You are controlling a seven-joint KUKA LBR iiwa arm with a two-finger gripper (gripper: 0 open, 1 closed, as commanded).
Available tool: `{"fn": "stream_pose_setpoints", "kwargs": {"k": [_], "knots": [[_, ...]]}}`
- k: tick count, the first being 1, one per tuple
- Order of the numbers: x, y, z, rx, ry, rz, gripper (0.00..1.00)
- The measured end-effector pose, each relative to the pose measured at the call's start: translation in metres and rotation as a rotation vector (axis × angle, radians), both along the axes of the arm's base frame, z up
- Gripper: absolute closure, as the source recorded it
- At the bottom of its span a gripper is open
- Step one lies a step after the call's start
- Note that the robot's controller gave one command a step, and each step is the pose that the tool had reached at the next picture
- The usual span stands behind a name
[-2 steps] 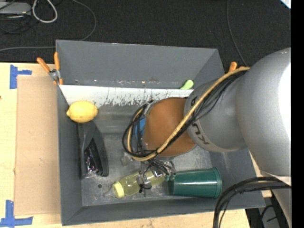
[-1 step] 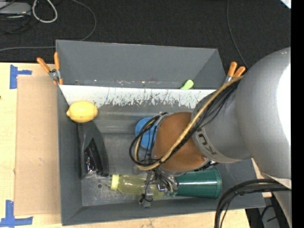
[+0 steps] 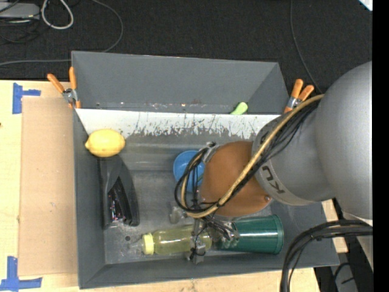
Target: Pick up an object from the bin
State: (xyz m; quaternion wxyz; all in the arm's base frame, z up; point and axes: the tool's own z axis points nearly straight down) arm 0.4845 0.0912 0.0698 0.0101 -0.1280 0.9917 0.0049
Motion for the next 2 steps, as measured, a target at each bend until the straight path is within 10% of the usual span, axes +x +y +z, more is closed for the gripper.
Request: {"fn": "stream_pose_setpoints", "kwargs": {"k": [1,2], "knots": [[-0.0094,0.006,-0.0011,-0.001,0.014,-0.245,1.0],[-0.0094,0.006,-0.0011,0.0,0.014,-0.246,1.0]]}}
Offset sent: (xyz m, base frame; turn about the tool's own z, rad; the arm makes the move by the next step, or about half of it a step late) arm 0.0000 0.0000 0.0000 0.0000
